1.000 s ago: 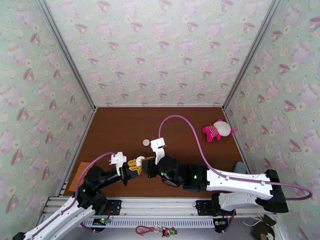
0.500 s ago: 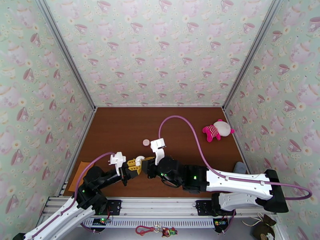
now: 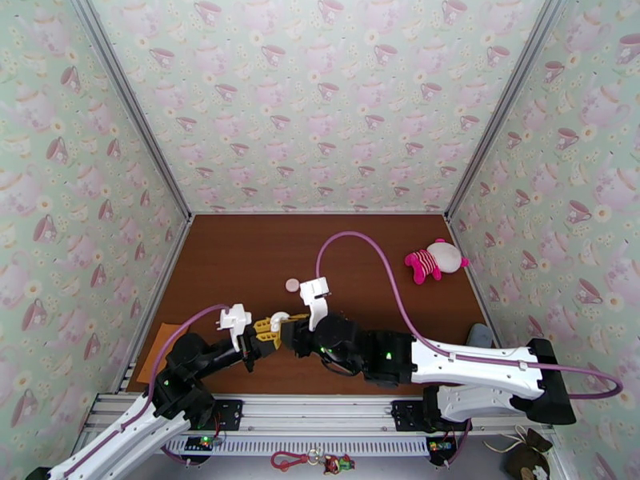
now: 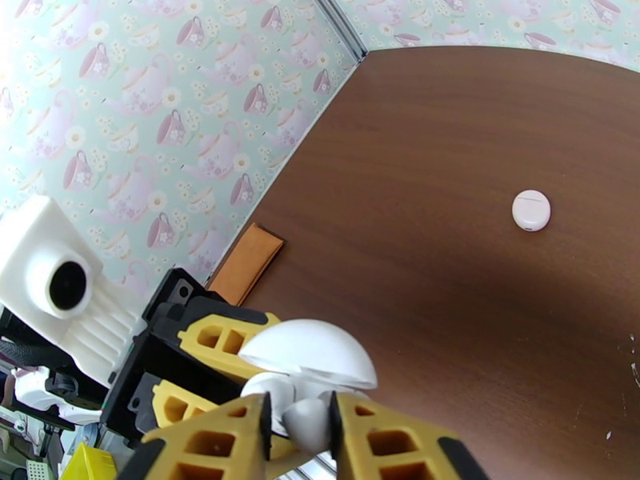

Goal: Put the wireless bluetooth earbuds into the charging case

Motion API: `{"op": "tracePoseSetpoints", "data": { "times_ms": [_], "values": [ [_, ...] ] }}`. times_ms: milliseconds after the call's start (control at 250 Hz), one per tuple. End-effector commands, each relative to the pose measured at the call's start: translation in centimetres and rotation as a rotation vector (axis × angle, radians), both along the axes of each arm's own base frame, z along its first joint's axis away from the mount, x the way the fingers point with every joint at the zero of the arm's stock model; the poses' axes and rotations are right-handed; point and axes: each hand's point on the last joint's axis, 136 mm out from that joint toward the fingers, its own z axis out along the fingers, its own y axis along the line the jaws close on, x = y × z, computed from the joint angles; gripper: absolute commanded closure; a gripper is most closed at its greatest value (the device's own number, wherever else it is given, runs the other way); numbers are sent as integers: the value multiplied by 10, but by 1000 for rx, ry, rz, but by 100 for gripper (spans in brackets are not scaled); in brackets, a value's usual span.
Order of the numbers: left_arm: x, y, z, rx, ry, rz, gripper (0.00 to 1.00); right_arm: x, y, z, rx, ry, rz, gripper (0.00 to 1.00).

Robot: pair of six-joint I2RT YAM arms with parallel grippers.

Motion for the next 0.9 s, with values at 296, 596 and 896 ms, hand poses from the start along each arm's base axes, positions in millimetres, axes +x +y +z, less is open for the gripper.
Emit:
{"op": "tracePoseSetpoints", "data": {
  "times_ms": [296,596,896],
  "values": [
    [0,5,23,-73,-55,19,100,-4,-6,-16,-82,32,-19,68],
    [-1,4,23,-77,-46,6,100,-1,-7,-14,-100,31,-37,63],
    [-3,4,23,-81,-43,-2,100,8,-14,-6,-120,25,-70,53]
  ]
}}
